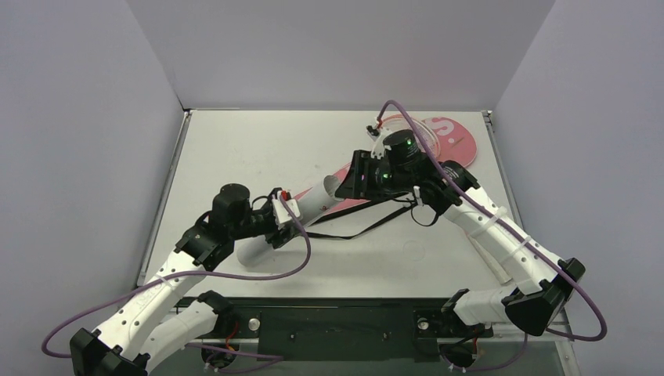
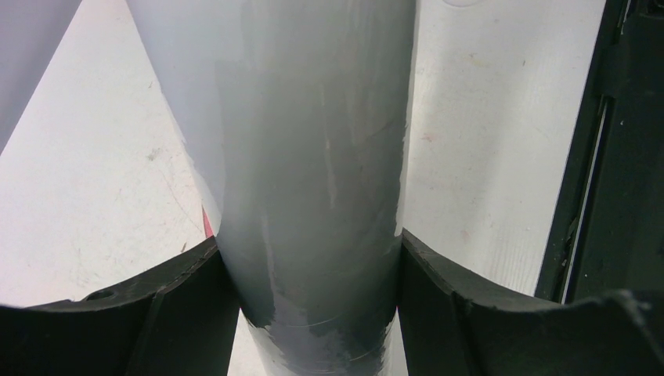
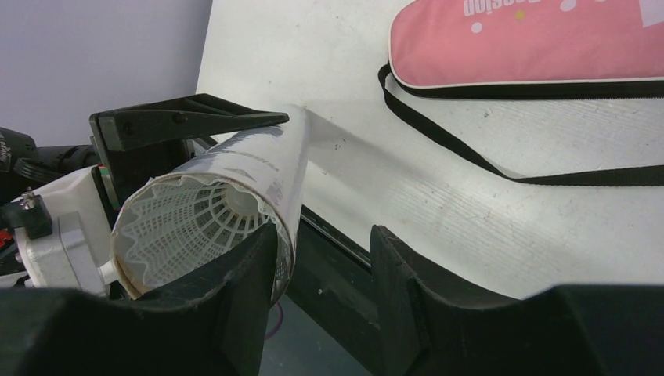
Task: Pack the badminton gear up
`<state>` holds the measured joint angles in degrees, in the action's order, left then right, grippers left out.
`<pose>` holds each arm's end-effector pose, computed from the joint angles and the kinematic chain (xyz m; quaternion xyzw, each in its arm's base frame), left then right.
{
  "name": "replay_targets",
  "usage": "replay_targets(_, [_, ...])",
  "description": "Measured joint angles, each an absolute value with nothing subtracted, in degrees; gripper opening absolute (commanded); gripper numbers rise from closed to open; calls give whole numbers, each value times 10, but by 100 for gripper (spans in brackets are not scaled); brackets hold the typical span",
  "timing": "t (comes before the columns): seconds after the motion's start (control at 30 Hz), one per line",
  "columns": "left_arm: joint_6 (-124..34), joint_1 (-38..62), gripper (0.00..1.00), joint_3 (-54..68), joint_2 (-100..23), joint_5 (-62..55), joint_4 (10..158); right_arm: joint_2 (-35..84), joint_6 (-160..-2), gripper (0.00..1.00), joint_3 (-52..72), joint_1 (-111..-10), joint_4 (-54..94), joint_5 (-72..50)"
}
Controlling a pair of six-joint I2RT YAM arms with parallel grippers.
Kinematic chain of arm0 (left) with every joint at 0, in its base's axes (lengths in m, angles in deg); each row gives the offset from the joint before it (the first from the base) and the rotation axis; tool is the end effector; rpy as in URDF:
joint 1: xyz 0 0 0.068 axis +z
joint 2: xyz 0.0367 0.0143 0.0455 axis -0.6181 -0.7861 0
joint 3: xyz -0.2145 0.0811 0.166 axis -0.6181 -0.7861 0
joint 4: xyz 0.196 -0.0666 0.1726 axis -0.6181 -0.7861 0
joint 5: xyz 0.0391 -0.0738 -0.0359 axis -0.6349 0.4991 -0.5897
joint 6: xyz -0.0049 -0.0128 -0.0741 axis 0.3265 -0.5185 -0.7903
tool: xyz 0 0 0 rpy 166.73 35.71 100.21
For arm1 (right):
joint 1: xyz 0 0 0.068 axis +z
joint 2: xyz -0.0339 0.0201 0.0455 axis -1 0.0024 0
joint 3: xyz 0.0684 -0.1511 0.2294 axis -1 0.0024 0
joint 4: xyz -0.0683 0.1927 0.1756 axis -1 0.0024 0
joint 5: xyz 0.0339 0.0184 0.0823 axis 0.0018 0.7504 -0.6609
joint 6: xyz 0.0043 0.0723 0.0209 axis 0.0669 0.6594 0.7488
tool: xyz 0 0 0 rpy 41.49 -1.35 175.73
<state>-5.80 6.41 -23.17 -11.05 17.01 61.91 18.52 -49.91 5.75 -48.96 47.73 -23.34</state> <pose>0.1642 -0.1377 0.2941 0.5218 0.6487 -0.2300 0.5040 0.2281 0.2260 0.4069 -0.1151 0.8207 0.4534 0.3280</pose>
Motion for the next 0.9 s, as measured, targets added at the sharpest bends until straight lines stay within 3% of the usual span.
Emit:
replay_targets(0.37, [-5,65,7,-231,-108,198,588,238,-512,43,48,-456,496,-252])
replay_targets(0.7, [51,64,6,-248,-97,202,584,190,-519,51,48,-468,511,-257])
replay_targets(0.9, [66,64,5,-259,-97,202,582,129,-519,62,49,-491,510,-278])
